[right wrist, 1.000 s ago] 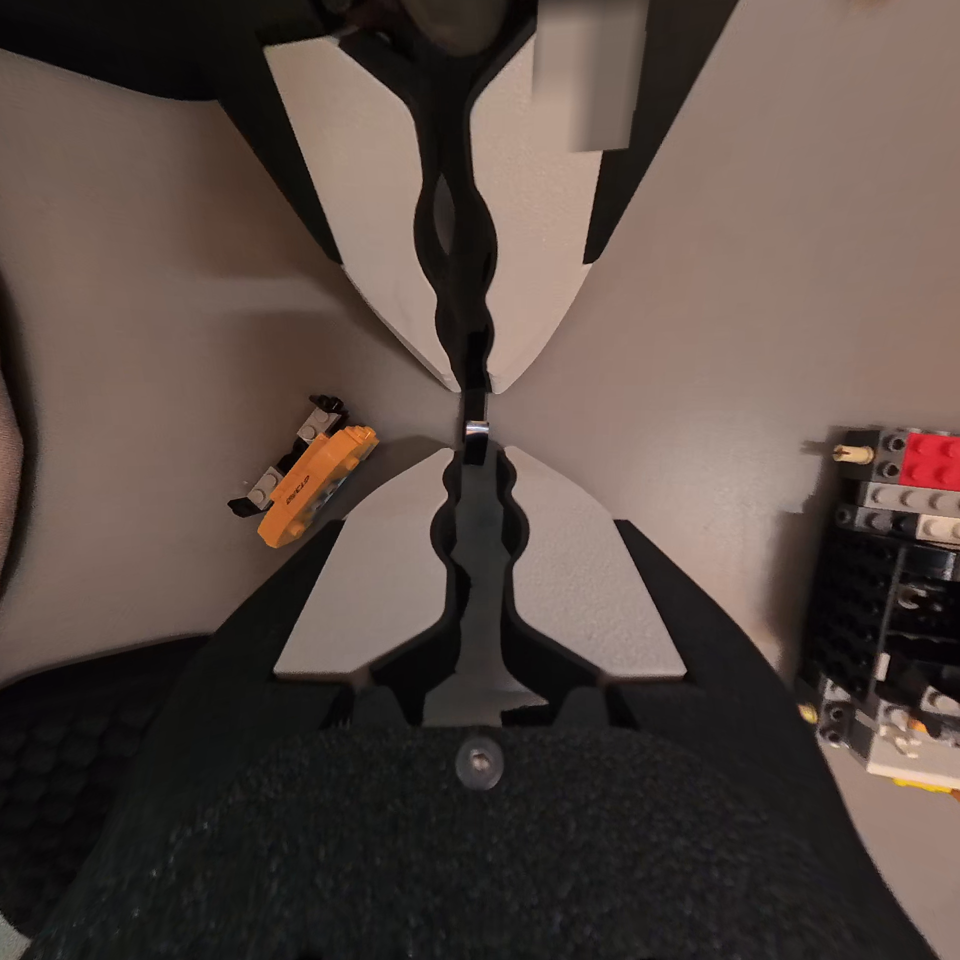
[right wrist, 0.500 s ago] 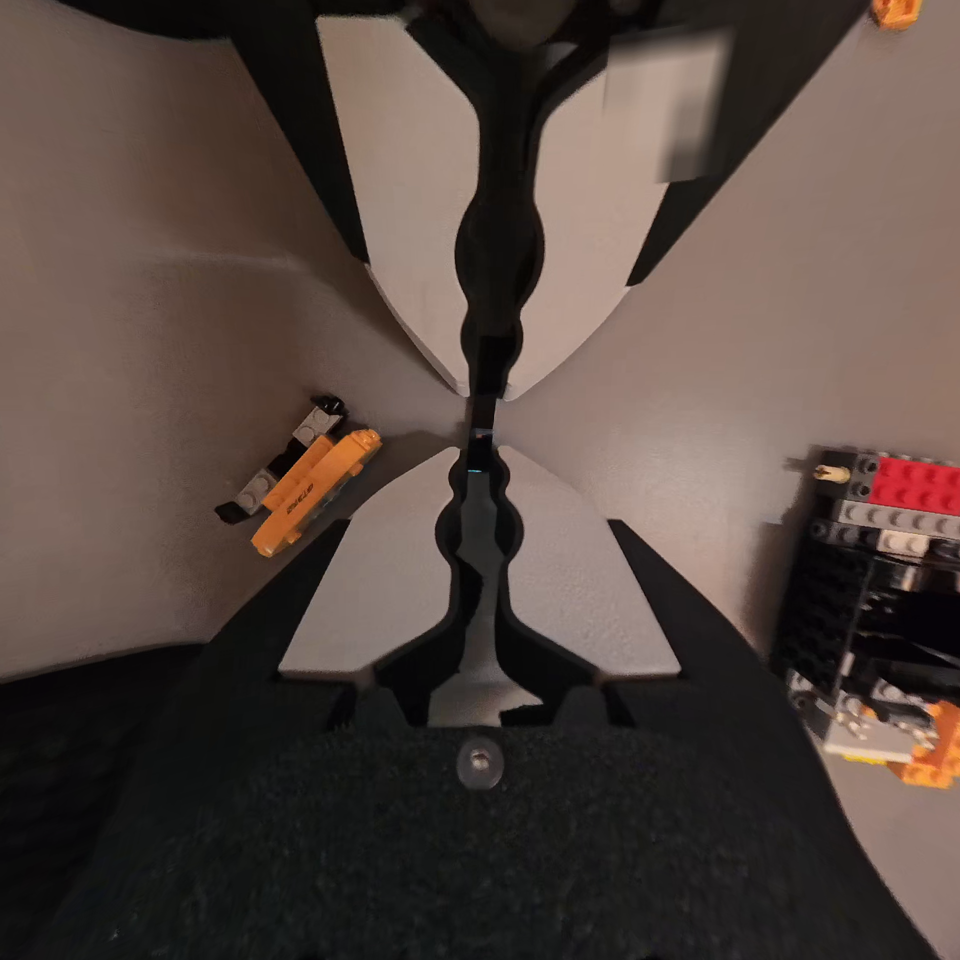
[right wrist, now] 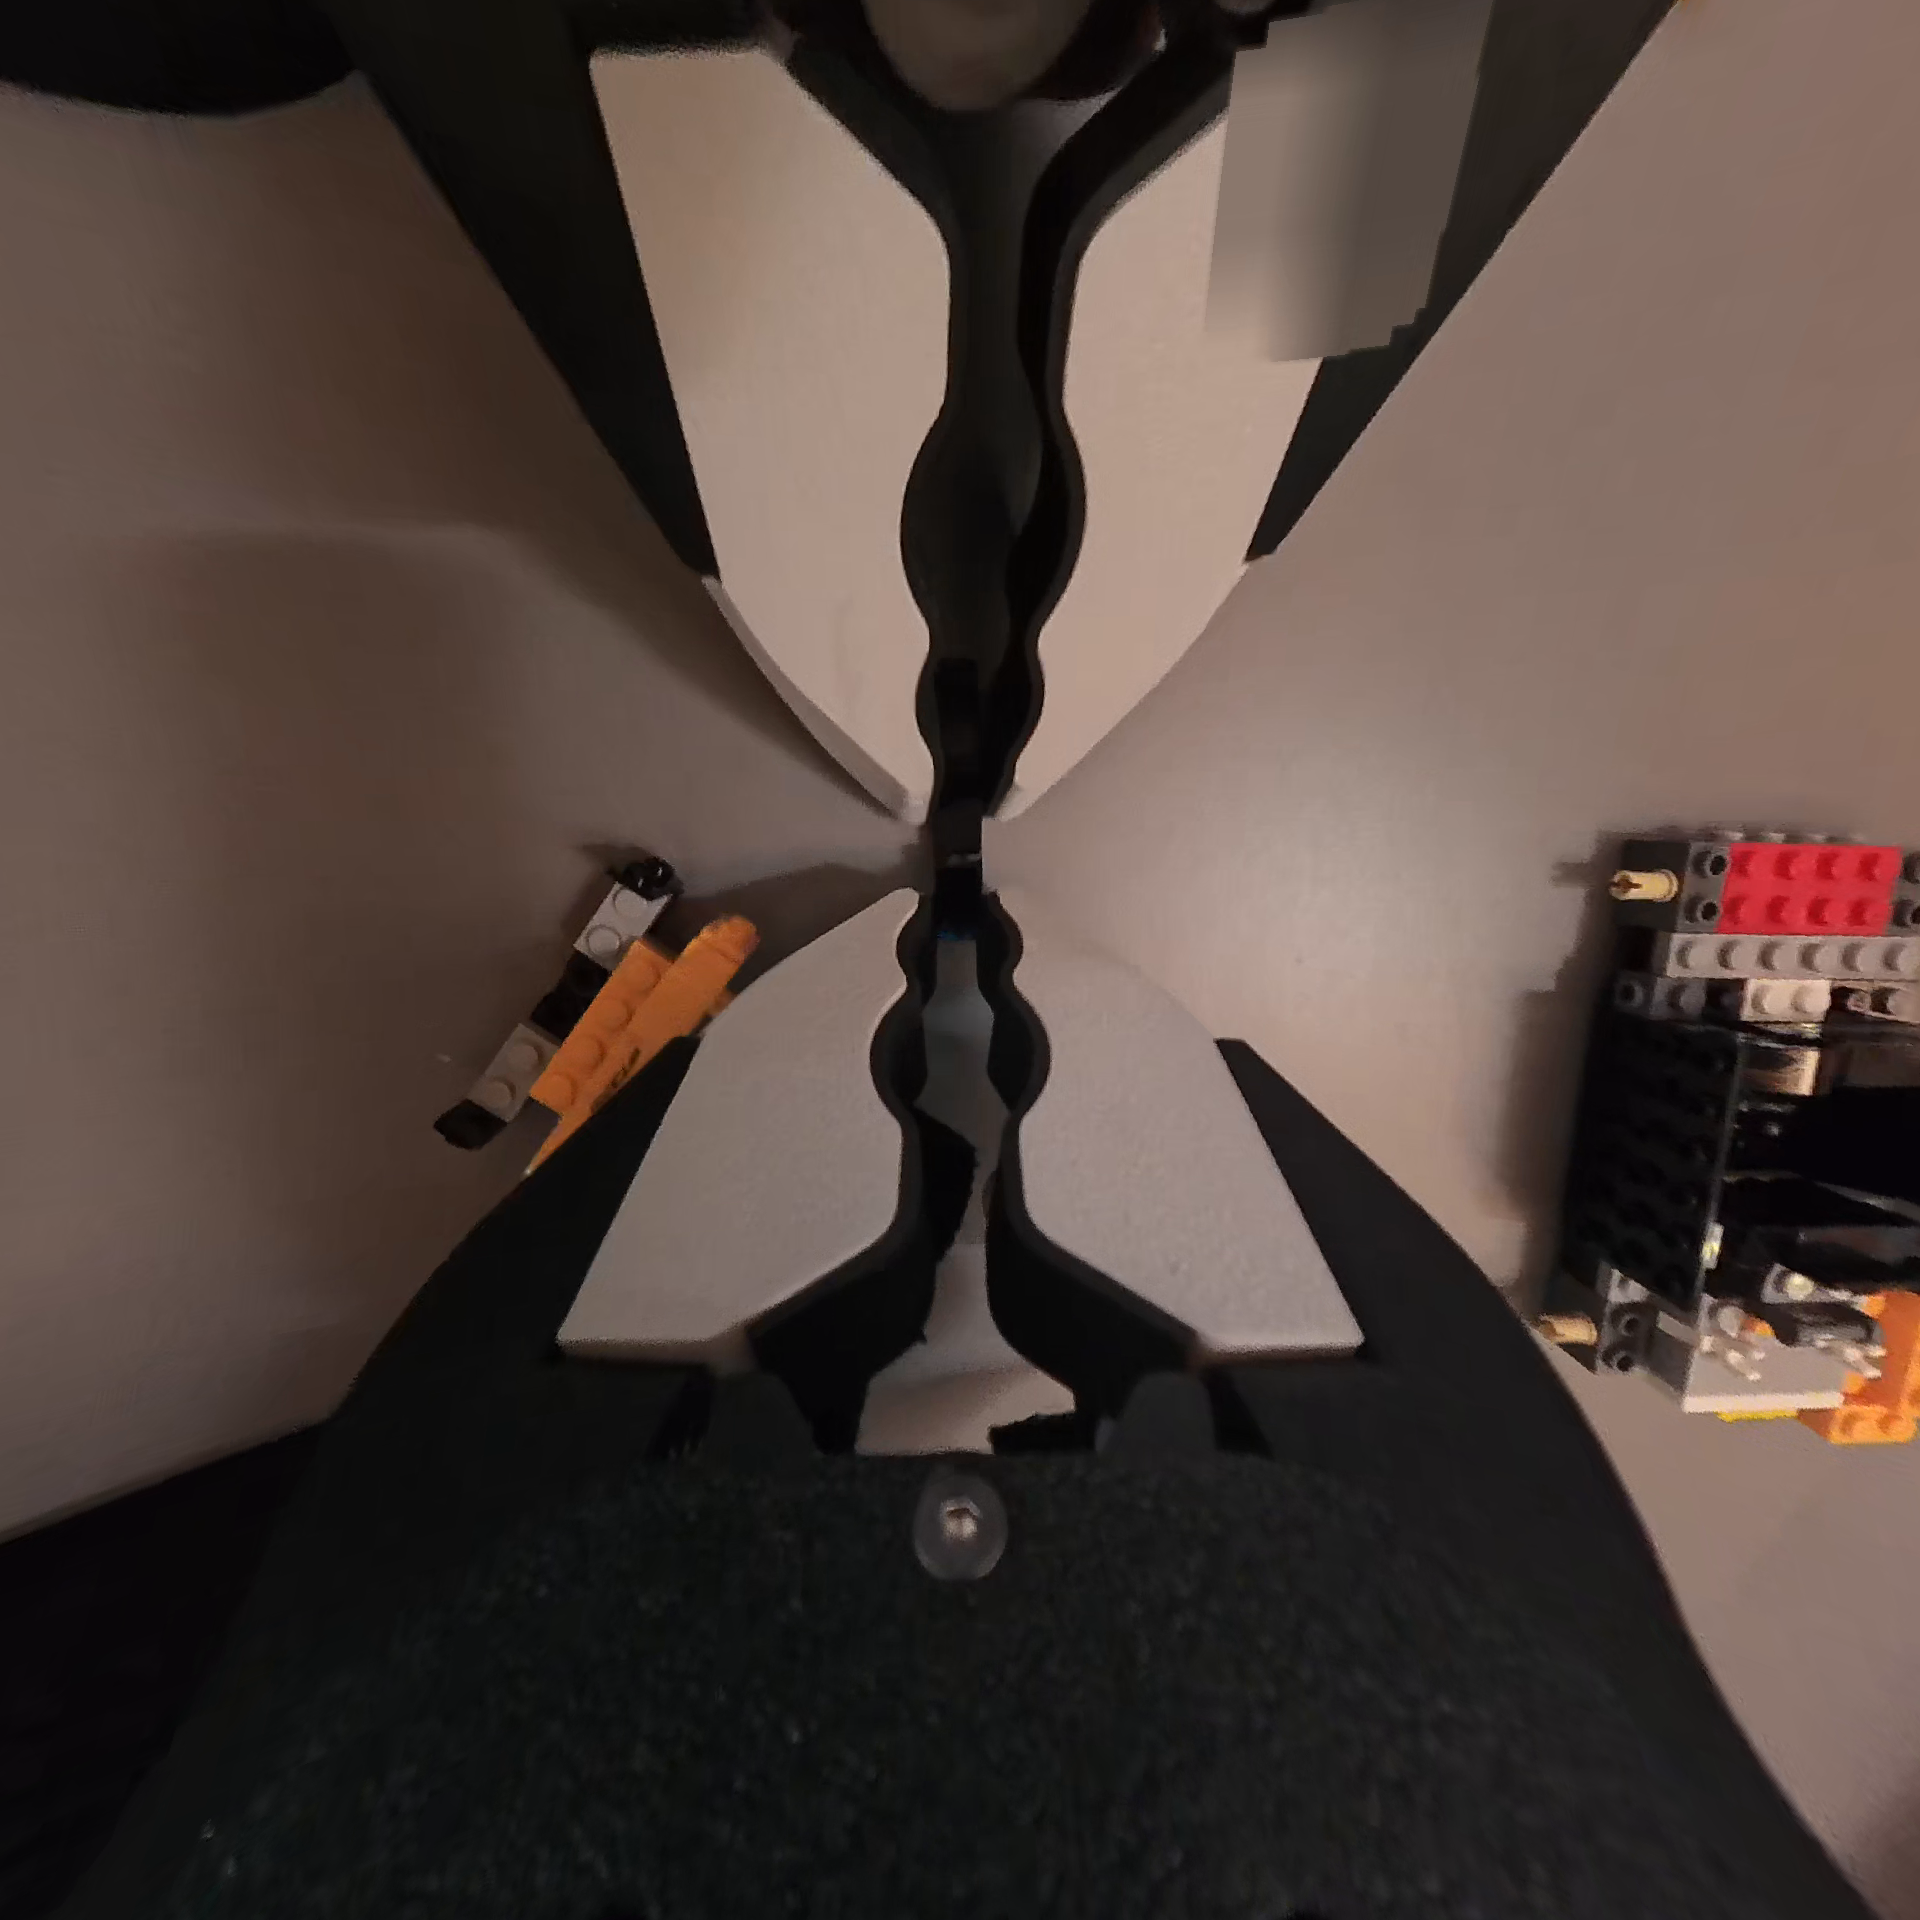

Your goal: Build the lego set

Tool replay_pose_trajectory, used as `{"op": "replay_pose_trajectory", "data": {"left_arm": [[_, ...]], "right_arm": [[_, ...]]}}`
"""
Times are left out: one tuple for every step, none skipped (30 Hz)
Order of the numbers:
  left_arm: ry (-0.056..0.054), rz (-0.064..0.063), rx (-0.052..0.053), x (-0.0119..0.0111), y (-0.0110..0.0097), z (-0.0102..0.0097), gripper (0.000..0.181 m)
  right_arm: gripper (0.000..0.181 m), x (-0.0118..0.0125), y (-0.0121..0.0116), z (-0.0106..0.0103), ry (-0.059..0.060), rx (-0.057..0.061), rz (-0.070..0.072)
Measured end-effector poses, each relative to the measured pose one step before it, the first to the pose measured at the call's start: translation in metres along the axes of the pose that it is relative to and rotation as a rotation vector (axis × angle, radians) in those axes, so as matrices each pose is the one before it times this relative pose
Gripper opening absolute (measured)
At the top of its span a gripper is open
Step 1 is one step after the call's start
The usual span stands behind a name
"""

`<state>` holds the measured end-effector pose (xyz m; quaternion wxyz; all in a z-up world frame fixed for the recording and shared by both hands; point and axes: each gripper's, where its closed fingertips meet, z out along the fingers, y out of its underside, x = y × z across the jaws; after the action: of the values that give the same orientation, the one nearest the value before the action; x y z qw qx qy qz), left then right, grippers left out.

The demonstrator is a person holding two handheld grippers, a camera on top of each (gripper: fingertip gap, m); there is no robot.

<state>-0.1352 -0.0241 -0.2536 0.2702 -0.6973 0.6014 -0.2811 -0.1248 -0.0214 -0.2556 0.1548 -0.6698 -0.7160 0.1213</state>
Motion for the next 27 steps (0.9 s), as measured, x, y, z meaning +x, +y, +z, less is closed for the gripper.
{"op": "replay_pose_trajectory", "data": {"left_arm": [[0.0016, -0.0012, 0.0129, 0.00055, -0.00151, 0.00047, 0.008], [0.0026, -0.0003, 0.0078, 0.00062, -0.00077, 0.00032, 0.009], [0.0052, -0.0003, 0.0024, 0.00065, 0.00002, -0.00019, 0.01], [0.0048, -0.0015, 0.0042, 0.00065, -0.00009, -0.00036, 0.012], [0.002, 0.0023, 0.001, 0.00039, 0.00044, -0.00096, 0.013], [-0.0035, 0.0042, -0.0063, -0.00017, 0.00155, -0.00149, 0.015], [-0.0075, 0.0042, -0.0082, -0.00073, 0.00208, -0.00164, 0.017], [-0.01, 0.0041, -0.0069, -0.00103, 0.00187, -0.00133, 0.017], [-0.0096, 0.0048, -0.0042, -0.00098, 0.00118, -0.00078, 0.016], [-0.0124, 0.0087, -0.0067, -0.00131, 0.0009, -0.00005, 0.011], [-0.0053, 0.0145, -0.0081, 0.00009, 0.0006, 0.00037, 0.009], [-0.0038, 0.0097, -0.0063, 0.00054, 0.00012, 0.00028, 0.008], [-0.0035, -0.0001, -0.0058, 0.00007, 0.00001, 0.00019, 0.009], [0.0021, -0.0053, -0.0031, 0.00021, 0.00008, 0.00009, 0.009], [0.0019, -0.0023, 0.0008, 0.00009, 0.00001, 0.00008, 0.009], [0.0012, -0.0007, 0.0015, -0.00023, -0.00002, -0.00007, 0.009], [0.0017, -0.0013, 0.0004, -0.0001, 0.00012, -0.00001, 0.009], [0.0008, 0.0, -0.0002, 0.00002, -0.00005, 0.00006, 0.009], [-0.0008, 0.0016, -0.0004, -0.00001, 0.00001, 0.00002, 0.009], [-0.0016, 0.0025, -0.0001, 0.00002, -0.00002, 0.00004, 0.009], [-0.0009, 0.0014, 0.0003, 0.00008, -0.00001, 0.0, 0.009], [-0.0005, 0.0001, 0.0001, 0.00002, 0.00007, -0.00007, 0.009], [-0.0001, 0.0003, -0.0005, 0.00007, 0.0, 0.00003, 0.008], [-0.0003, 0.0008, -0.0003, 0.0, 0.00005, -0.00003, 0.009], [0.0002, 0.0, -0.0001, 0.00004, -0.00006, 0.00006, 0.009], [0.0003, 0.0002, 0.0, 0.00002, 0.0, 0.0, 0.009], [0.0001, -0.0003, 0.0005, -0.00006, -0.00007, 0.00004, 0.008]], "right_arm": [[0.008, -0.00048, -0.00163, 0.0007, -0.0016, 0.0073, 0.0059], [0.008, -0.00015, -0.00057, 0.00031, -0.0002, -0.0024, 0.0024], [0.008, 0.00002, 0.00005, -0.00003, -0.0022, -0.0084, 0.0019], [0.008, -0.00006, 0.00011, -0.00001, -0.006, -0.0072, 0.006], [0.008, -0.00012, 0.00011, -0.0001, -0.0091, -0.006, 0.0051], [0.008, -0.00008, -0.00018, 0.00005, -0.0084, -0.0025, 0.0002], [0.008, -0.00011, -0.00014, -0.00002, -0.0039, 0.001, 0.0001], [0.008, 0.00003, -0.00025, -0.00013, 0.0004, -0.0007, 0.0034], [0.008, -0.0001, -0.00046, -0.00011, 0.0028, 0.0024, -0.0032], [0.007, 0.00011, -0.00062, -0.00007, -0.0007, 0.0118, -0.0063], [0.007, 0.00006, -0.00054, -0.00017, -0.0086, 0.0191, 0.0088], [0.007, 0.00018, -0.00026, -0.00036, -0.0133, 0.0191, 0.0123], [0.009, 0.00035, 0.00026, -0.00073, -0.01, 0.0152, 0.006], [0.013, 0.0012, 0.00093, -0.00106, -0.0011, 0.0065, 0.0009], [0.015, -0.00071, -0.00006, -0.00167, -0.0101, 0.0097, -0.0071], [0.016, -0.00146, -0.00126, -0.00143, -0.0117, 0.0108, -0.005], [0.015, -0.00046, -0.00128, -0.00079, -0.0046, 0.0054, 0.0004], [0.015, -0.00039, -0.00007, 0.00033, -0.0061, -0.0059, -0.0017], [0.014, 0.00108, 0.00045, 0.00103, 0.0017, -0.0096, -0.0058], [0.013, 0.00134, 0.00042, 0.00104, -0.0001, -0.0079, -0.0073], [0.011, 0.00039, -0.00027, 0.00082, -0.0102, -0.0025, -0.0003], [0.008, -0.00123, -0.00097, 0.00056, -0.0227, 0.0013, 0.0066], [0.007, -0.00057, -0.00022, 0.00048, -0.0142, -0.0037, 0.0076], [0.008, -0.00004, 0.00013, 0.00007, -0.0061, -0.0043, -0.0026], [0.008, -0.00009, 0.00028, 0.00003, -0.0028, -0.005, -0.003], [0.008, -0.00012, 0.00022, 0.00017, -0.0011, -0.0057, -0.0004], [0.008, -0.00005, 0.00034, 0.00011, 0.0001, -0.0073, -0.0018]]}}
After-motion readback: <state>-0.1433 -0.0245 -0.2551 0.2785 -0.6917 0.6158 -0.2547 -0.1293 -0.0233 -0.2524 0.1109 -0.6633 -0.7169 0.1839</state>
